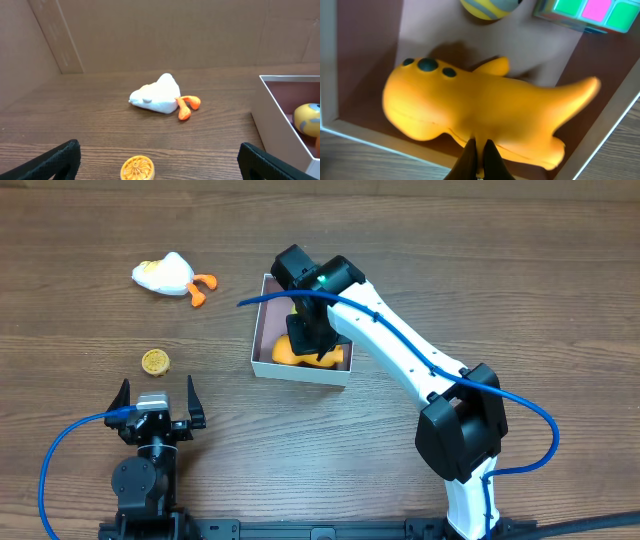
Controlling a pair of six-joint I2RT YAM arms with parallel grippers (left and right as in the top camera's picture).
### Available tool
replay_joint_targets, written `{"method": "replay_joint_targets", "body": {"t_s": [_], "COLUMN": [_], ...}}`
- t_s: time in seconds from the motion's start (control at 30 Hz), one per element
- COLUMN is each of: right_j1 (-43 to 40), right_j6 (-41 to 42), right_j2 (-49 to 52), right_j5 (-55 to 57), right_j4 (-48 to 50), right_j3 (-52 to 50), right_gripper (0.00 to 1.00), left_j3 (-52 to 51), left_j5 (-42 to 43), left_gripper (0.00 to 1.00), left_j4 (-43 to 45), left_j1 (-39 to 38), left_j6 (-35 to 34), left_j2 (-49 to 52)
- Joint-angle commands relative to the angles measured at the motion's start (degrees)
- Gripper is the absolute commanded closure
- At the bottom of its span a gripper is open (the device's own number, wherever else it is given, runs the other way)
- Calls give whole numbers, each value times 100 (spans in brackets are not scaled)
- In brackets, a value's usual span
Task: Pack container
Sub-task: 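Open the right gripper and raise it back to the upper right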
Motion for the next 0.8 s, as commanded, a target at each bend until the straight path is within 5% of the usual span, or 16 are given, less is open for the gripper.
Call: {"method": "replay_joint_targets", "body": {"t_s": [0.0,0.13,0.2,0.3,0.43,0.53,0.77], "right_j1": [33,33,33,33,33,33,-190], "right_j6": [35,33,31,26,22,2,-162], "right_j2": [-173,-173,-173,-173,-173,-175,-179], "right_j5": [142,144,144,144,144,260,1620], "right_j4": [96,142,160,166,190,195,-551], "right_j3": [-190,-192,-192,-192,-192,-66,2354], "right_gripper": [96,95,72,56,43,43,28], "left_j3": [-17,-17,-17,-17,-17,-17,-17], "left_j5": [-70,-70,-70,-70,-70,-70,-70], "left_gripper": [0,0,0,0,0,0,0], "left_j4": [24,24,24,24,24,24,24], "left_j1": [33,33,33,33,33,33,33], "left_j6": [-90,-90,-90,-90,-90,-90,-90], "left_j2": [-22,-22,-22,-22,-22,-22,-22]}}
